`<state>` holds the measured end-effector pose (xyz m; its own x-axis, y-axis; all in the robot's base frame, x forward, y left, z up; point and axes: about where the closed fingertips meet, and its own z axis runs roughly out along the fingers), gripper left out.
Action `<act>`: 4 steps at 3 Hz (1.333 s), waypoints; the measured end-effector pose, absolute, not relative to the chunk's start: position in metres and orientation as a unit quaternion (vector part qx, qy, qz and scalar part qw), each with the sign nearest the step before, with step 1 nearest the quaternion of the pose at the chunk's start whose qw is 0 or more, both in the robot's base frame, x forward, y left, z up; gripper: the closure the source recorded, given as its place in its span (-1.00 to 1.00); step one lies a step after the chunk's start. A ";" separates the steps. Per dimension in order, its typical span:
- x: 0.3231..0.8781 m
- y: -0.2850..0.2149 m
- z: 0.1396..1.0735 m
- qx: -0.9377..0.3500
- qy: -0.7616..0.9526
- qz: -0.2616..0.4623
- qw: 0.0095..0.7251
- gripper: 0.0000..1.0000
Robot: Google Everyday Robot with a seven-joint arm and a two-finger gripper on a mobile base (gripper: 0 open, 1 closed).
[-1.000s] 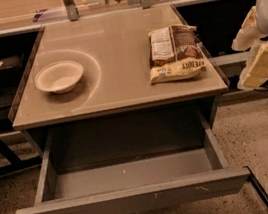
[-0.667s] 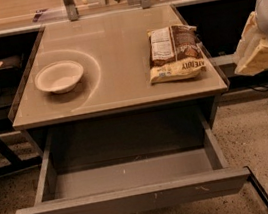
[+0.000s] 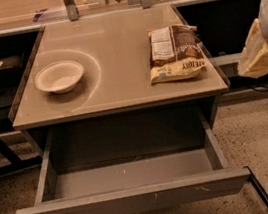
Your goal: Close top drawer
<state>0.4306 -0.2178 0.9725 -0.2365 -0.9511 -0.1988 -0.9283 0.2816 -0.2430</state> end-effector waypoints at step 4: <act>0.320 -0.213 0.853 -0.541 0.837 0.042 0.076 1.00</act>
Offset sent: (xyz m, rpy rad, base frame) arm -0.1528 0.0019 -0.1706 0.0838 0.3374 -0.1757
